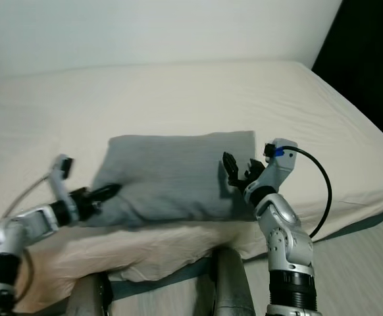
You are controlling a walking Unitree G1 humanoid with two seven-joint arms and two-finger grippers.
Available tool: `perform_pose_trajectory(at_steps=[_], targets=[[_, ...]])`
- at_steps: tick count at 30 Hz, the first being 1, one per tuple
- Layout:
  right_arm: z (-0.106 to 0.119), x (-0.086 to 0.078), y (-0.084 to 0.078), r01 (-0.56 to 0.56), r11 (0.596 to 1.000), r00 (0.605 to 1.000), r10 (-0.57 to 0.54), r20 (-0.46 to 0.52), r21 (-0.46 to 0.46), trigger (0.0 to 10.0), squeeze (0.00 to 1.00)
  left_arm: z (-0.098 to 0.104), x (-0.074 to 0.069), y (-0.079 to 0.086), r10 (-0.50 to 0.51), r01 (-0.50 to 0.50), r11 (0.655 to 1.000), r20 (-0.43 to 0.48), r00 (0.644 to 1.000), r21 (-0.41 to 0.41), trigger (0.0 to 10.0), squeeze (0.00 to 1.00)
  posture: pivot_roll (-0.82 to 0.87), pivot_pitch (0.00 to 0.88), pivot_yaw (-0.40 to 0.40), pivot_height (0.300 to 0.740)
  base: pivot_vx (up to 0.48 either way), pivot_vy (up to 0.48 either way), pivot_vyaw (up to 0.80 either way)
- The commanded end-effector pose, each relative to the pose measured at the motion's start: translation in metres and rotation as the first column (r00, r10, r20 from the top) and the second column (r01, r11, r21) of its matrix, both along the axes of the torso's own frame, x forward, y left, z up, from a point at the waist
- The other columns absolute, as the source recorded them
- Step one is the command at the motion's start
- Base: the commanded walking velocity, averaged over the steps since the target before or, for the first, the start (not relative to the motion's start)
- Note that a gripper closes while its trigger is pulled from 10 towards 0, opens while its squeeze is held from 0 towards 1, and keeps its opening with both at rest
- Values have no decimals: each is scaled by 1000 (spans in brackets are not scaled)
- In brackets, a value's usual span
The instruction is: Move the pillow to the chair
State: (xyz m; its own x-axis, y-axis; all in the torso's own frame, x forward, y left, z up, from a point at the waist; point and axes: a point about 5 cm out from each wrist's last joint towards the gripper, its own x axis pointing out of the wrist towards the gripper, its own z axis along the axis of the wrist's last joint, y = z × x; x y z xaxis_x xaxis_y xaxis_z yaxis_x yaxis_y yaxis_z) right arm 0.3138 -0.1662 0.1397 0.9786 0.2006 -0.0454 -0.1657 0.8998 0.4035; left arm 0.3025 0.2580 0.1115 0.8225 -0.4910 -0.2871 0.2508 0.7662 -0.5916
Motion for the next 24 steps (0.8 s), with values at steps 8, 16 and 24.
perform_pose_trajectory(at_steps=[8, 16, 24], targets=[[-21, 11, -21, 128, 988, 984, -137, -109, -92, 10000, 0, 6, -10, 48, 153, -157, 973, 38, 987, 170, 0, 0, 26, 73, -82, 547, 0, 0, 0], [-54, 18, -18, 160, 986, 949, -137, -284, 58, 10000, 0, -3, -8, 37, 108, -109, 974, 19, 994, 201, 0, 0, 22, 68, -88, 547, 0, 0, 0], [-81, 19, 11, 81, 926, 931, 61, -360, 368, 10000, 0, -6, -6, 31, 85, -88, 972, 21, 996, 220, 0, 0, 27, 71, -90, 547, 0, 0, 0]])
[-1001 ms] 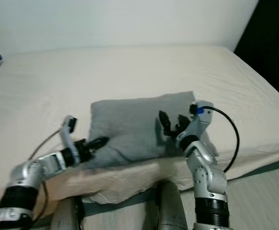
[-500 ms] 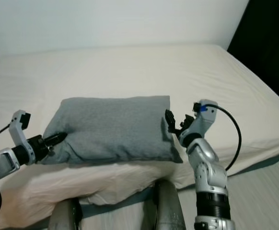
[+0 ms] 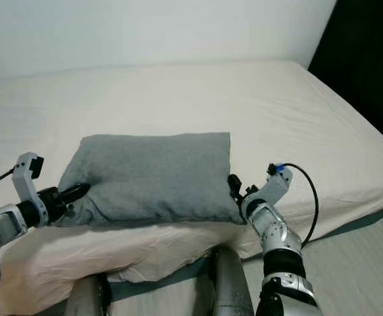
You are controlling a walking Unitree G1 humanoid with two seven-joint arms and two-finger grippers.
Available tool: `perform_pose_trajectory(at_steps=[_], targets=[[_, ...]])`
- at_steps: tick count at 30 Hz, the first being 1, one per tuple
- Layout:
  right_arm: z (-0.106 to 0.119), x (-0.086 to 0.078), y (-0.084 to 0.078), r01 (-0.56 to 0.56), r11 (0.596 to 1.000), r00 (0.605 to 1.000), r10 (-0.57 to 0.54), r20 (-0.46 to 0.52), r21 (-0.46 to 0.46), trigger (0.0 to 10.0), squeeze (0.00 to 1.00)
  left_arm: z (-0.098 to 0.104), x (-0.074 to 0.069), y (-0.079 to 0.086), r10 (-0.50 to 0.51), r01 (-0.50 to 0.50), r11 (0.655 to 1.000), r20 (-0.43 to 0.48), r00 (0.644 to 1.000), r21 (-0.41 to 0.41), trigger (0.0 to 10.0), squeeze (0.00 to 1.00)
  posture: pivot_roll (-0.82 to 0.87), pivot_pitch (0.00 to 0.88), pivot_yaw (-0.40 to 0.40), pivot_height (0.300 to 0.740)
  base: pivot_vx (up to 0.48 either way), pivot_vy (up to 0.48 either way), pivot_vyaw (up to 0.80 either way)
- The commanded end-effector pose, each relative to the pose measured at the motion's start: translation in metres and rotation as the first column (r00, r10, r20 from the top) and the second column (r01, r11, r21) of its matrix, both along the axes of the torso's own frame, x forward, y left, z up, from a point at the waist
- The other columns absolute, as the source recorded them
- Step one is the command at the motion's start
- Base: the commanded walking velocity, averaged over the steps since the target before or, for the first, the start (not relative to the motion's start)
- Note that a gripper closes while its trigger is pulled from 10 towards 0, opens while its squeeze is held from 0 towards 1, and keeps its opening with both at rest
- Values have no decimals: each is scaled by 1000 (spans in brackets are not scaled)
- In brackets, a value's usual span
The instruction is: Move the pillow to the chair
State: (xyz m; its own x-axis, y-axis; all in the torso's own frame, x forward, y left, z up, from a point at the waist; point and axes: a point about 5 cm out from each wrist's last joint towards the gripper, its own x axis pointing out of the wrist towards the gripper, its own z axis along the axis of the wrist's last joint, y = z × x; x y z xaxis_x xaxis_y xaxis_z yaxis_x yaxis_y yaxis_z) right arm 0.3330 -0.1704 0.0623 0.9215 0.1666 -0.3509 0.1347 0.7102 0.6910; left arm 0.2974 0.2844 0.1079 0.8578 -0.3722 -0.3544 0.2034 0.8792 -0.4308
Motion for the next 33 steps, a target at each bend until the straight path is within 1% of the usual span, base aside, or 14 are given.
perform_pose_trajectory(at_steps=[1, 3, 7, 12, 16, 18, 19, 21, 25, 26, 27, 28, 29, 33], targets=[[-4, -1, 15, -82, 995, 996, 81, 25, 62, 10000, 0, -2, -1, 5, 19, -19, 999, -5, 1000, 32, 0, 0, 27, 71, -90, 547, 0, 0, 0], [-2, -1, 36, -225, 969, 971, 215, 106, 99, 10000, 0, -2, 0, 3, 7, -8, 999, 5, 1000, 37, 0, 0, 28, 72, -90, 547, 0, 0, 0], [-6, -6, 60, -371, 919, 924, 351, 151, 132, 10000, 0, 0, 2, -2, -16, 16, 999, 20, 1000, 33, 0, 0, 36, 76, -91, 547, 0, 0, 0], [-8, -13, 79, -519, 846, 849, 496, 179, 117, 10000, 0, 0, 3, -7, -35, 34, 999, 31, 999, 34, 0, 0, 37, 79, -89, 547, 0, 0, 0], [-10, -14, 82, -551, 830, 829, 532, 170, 91, 10000, 0, 0, 3, -7, -37, 36, 999, 31, 999, 35, 0, 0, 37, 79, -89, 547, 0, 0, 0], [-10, -22, 93, -689, 725, 715, 674, 186, 18, 10000, 0, 0, 3, -9, -44, 43, 998, 35, 998, 38, 0, 0, 37, 79, -88, 547, 0, 0, 0], [-10, -22, 93, -689, 725, 715, 674, 186, 18, 10000, 0, 0, 3, -9, -44, 43, 998, 35, 998, 38, 0, 0, 37, 79, -88, 547, 0, 0, 0], [-10, -28, 100, -774, 632, 614, 765, 193, -45, 10000, 0, -1, 4, -13, -52, 51, 998, 40, 998, 36, 0, 0, 35, 62, -90, 547, 0, 0, 0], [-12, -31, 101, -794, 595, 573, 801, 170, -124, 10000, 0, -3, 4, -22, -67, 66, 998, 46, 997, 24, 0, 0, 37, 56, -91, 547, 0, 0, 0], [-15, -27, 95, -739, 653, 640, 758, 129, -167, 10000, 0, -4, 4, -29, -83, 83, 997, 49, 995, 9, 0, 0, 38, 47, -92, 547, 0, 0, 0], [-15, -27, 95, -739, 653, 640, 758, 129, -167, 10000, 0, -4, 4, -29, -83, 83, 997, 49, 995, 9, 0, 0, 38, 47, -92, 547, 0, 0, 0], [-16, -22, 88, -675, 716, 710, 696, 109, -180, 2941, 0, -5, 3, -36, -99, 100, 995, 50, 994, -3, 0, 0, 36, 39, -91, 547, 0, 0, 0], [-17, -18, 82, -611, 770, 768, 633, 99, -183, 0, 0, -7, 2, -42, -114, 115, 993, 50, 992, -13, 0, 0, 36, 37, -90, 547, 0, 0, 0], [-14, -13, 71, -526, 815, 817, 563, 123, -242, 0, 0, -15, 0, -66, -146, 148, 988, 44, 988, -45, 0, 0, 36, 33, -89, 547, 0, 0, 0]])
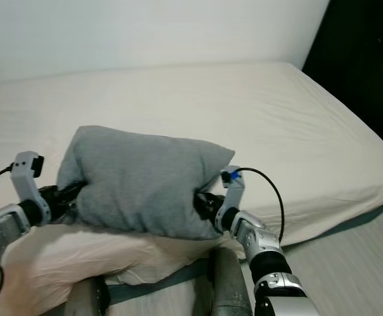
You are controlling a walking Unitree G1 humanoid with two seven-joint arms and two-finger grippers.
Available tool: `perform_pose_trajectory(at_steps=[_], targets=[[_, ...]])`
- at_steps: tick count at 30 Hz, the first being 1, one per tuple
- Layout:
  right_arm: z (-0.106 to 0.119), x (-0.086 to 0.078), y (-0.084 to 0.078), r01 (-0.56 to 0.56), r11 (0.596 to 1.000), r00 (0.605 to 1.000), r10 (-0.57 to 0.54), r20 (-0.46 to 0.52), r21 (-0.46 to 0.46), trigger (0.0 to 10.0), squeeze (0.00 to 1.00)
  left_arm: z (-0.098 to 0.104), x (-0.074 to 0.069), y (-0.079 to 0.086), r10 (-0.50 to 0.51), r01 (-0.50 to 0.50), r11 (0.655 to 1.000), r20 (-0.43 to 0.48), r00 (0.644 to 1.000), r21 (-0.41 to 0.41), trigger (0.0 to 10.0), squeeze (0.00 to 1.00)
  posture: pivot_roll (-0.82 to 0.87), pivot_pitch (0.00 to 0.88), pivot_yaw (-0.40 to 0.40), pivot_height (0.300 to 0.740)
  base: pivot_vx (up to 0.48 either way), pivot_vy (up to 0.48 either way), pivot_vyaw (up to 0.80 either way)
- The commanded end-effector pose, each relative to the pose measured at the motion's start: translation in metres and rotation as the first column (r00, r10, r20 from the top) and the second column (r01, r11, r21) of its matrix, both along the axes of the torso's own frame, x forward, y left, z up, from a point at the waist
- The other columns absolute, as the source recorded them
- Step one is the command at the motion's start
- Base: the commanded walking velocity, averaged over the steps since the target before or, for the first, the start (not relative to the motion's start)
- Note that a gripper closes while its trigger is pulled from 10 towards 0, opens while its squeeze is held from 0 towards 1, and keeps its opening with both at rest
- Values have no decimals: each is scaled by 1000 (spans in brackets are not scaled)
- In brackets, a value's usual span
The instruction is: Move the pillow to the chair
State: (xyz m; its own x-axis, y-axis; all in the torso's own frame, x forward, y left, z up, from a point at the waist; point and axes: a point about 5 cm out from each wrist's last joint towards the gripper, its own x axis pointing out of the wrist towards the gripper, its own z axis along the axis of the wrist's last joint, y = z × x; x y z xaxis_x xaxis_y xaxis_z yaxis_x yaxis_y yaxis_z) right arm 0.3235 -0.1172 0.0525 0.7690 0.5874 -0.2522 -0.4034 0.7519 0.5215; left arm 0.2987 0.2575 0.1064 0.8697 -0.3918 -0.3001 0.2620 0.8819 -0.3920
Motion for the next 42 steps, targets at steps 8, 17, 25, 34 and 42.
perform_pose_trajectory(at_steps=[8, 17, 25, 34, 42], targets=[[1, 0, 9, 53, 997, 997, -50, 61, -48, 0, 0, -21, 0, -63, -66, 65, 994, -7, 998, -82, 0, 0, 35, 26, -91, 547, 0, 0, 0], [11, 6, 7, 98, 994, 989, -93, 117, -38, 0, 0, -30, -8, -77, -44, 40, 994, -35, 998, -105, 0, 0, 37, 19, -86, 547, 0, 0, 0], [27, 9, 10, 121, 992, 973, -114, 198, -26, 0, 0, -23, -10, -82, 26, -23, 991, 15, 1000, -133, 0, 0, 40, 12, -87, 547, 0, 0, 0], [108, 11, 21, 64, 986, 862, -134, 489, 157, 0, 0, -3, -9, -81, 54, -37, 983, 90, 994, -178, 0, 0, 39, 15, -84, 547, 0, 0, 0], [130, 21, 14, 217, 976, 789, -185, 585, 16, 1176, 0, 27, 12, -65, 425, -394, 900, 181, 887, -185, 10000, 0, 28, 0, -83, 547, 0, 0, 0]])
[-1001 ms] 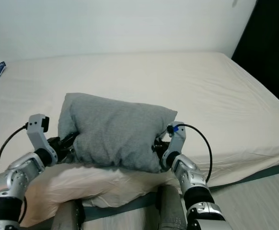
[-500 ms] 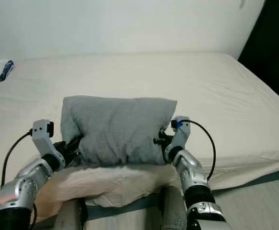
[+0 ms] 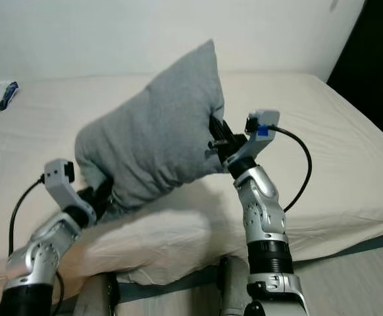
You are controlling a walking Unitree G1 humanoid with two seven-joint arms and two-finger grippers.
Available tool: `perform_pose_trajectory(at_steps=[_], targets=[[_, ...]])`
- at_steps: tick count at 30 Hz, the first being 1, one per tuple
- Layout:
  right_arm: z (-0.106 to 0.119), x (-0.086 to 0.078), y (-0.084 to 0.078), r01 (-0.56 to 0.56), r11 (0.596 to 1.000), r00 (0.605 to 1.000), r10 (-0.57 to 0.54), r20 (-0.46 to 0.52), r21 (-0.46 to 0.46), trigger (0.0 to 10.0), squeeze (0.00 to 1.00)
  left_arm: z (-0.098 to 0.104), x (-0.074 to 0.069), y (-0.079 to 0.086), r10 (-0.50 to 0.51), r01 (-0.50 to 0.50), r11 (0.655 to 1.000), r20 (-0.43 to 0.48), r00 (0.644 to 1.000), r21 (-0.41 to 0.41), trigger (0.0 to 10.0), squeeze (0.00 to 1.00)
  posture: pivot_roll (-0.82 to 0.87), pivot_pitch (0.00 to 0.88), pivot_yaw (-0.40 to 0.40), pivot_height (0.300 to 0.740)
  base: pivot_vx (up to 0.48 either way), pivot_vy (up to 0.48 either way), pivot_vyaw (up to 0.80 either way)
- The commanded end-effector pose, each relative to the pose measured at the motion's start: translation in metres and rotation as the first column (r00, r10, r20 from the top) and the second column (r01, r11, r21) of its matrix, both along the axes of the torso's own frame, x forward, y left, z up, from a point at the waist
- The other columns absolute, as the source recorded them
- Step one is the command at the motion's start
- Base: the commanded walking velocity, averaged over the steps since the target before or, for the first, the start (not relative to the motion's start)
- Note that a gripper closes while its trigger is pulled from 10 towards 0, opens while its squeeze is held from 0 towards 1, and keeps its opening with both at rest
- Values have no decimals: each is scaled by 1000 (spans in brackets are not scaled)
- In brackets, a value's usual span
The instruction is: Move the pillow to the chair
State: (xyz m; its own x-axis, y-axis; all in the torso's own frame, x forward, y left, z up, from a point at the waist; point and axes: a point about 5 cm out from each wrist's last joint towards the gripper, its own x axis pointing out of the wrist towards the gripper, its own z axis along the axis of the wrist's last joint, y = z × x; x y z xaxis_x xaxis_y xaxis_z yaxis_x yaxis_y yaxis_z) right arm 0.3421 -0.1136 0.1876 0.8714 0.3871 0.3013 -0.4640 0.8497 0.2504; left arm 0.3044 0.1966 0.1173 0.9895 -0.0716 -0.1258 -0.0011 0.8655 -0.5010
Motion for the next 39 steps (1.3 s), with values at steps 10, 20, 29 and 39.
perform_pose_trajectory(at_steps=[10, 20, 29, 39], targets=[[-25, -5, 8, 31, 986, 995, -45, -86, -161, 10000, 0, 8, 1, -14, 66, -67, 993, 13, 998, 99, 10000, 0, 22, 0, -78, 547, 0, 0, 0], [-50, -10, 19, 11, 964, 986, -54, -156, -267, 10000, 0, -3, -1, -35, 23, -25, 955, 10, 1000, 295, 10000, 0, 36, 0, -74, 547, 0, 0, 0], [-55, -12, 19, 3, 968, 984, -48, -173, -250, 10000, 0, 3, -5, -44, 0, -22, 944, 64, 998, 330, 10000, 0, 42, 0, -80, 547, 0, 0, 0], [-68, -16, 12, -17, 970, 978, -34, -207, -241, 10000, 0, 12, -5, -48, 0, -33, 952, 108, 994, 304, 10000, 0, 43, 0, -75, 557, 0, 0, 0]])
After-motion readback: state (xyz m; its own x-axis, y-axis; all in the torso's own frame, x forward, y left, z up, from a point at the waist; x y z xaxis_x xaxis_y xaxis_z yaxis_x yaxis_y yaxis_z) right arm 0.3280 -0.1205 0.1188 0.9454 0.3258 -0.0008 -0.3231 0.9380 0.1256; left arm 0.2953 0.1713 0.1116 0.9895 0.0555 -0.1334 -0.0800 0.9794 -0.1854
